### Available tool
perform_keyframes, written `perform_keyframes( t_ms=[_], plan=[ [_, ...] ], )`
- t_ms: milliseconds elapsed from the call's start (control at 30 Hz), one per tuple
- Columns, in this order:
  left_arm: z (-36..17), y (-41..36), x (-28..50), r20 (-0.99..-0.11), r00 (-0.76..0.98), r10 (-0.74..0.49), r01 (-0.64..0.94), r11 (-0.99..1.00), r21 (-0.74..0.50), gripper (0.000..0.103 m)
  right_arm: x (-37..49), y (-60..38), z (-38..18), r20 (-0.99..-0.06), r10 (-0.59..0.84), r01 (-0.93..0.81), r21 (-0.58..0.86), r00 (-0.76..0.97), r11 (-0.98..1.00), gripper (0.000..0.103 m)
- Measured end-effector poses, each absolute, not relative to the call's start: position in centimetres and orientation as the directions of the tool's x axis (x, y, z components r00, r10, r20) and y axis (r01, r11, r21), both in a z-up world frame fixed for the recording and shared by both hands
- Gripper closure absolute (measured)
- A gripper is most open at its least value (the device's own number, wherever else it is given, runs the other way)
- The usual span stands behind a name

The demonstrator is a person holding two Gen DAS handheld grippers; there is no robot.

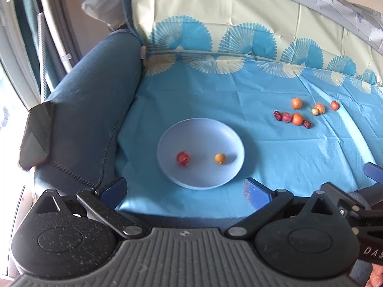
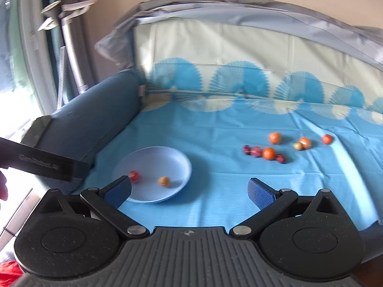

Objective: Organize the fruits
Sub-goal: 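Move both open grippers back toward the fruit cluster, then grasp a red date with the left gripper while the right gripper grasps a wrapped mandarin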

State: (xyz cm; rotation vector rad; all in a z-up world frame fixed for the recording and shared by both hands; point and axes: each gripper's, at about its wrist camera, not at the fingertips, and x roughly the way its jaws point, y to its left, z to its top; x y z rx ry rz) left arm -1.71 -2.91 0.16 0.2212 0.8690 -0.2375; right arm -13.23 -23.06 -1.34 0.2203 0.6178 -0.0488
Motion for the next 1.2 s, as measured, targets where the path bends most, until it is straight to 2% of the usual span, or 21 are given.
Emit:
perform_keyframes(
  t_ms=[433,733,967,1200],
  plan=[
    [-3.6,-17.0,10.1,-0.841,0.514,-0.167,0.389,0.92,0.055,0.0,-8.4,-37.7,-6.5,-0.614,-0.231,0.428,0.195,0.755,0.882,0.001],
    [-11.1,-28.1,21.1,-0.904,0.384,-0.188,0.435,0.901,-0.003,0.0,1.0,-48.0,-13.4,-0.643,-0.319,0.541,0.178,0.696,0.822,0.001],
    [-17.4,-32.5,26.8,-0.947,0.286,-0.144,0.4,0.916,-0.018,0.0,10.0,-54.0,-19.3,-0.696,-0.313,0.551,0.141,0.646,0.822,0.001],
    [-20.4,-33.6,27.8,-0.963,0.245,-0.112,0.445,0.896,0.01,0.0,16.2,-56.5,-23.9,-0.768,-0.283,0.544,0.099,0.574,0.833,0.001]
  ],
)
